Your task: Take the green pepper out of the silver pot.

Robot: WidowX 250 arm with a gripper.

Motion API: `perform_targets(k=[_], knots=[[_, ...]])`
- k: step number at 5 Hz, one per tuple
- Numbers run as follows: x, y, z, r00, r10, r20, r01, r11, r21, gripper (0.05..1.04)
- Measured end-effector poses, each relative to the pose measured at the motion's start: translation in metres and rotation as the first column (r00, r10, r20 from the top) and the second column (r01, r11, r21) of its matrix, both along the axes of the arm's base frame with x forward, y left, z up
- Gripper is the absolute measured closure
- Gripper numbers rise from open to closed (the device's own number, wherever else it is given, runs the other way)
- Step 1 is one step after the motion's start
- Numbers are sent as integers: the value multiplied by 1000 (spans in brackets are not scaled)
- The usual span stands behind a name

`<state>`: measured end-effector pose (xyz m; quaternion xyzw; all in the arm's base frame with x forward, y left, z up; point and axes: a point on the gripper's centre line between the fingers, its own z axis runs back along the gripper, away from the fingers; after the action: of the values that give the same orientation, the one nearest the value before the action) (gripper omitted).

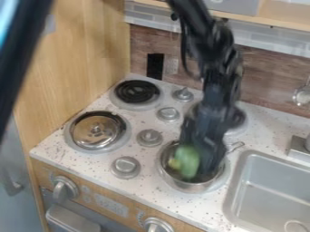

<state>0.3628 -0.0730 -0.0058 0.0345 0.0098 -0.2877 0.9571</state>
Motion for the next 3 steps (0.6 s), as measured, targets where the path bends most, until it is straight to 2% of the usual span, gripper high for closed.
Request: perform_targets(k=[1,2,3], knots=[[14,8,39,994,61,94,-56,997,-49,274],[36,39,60,974,175,144,-166,984,-71,273],[68,62,58,953,248,174,-240,969,-64,274]])
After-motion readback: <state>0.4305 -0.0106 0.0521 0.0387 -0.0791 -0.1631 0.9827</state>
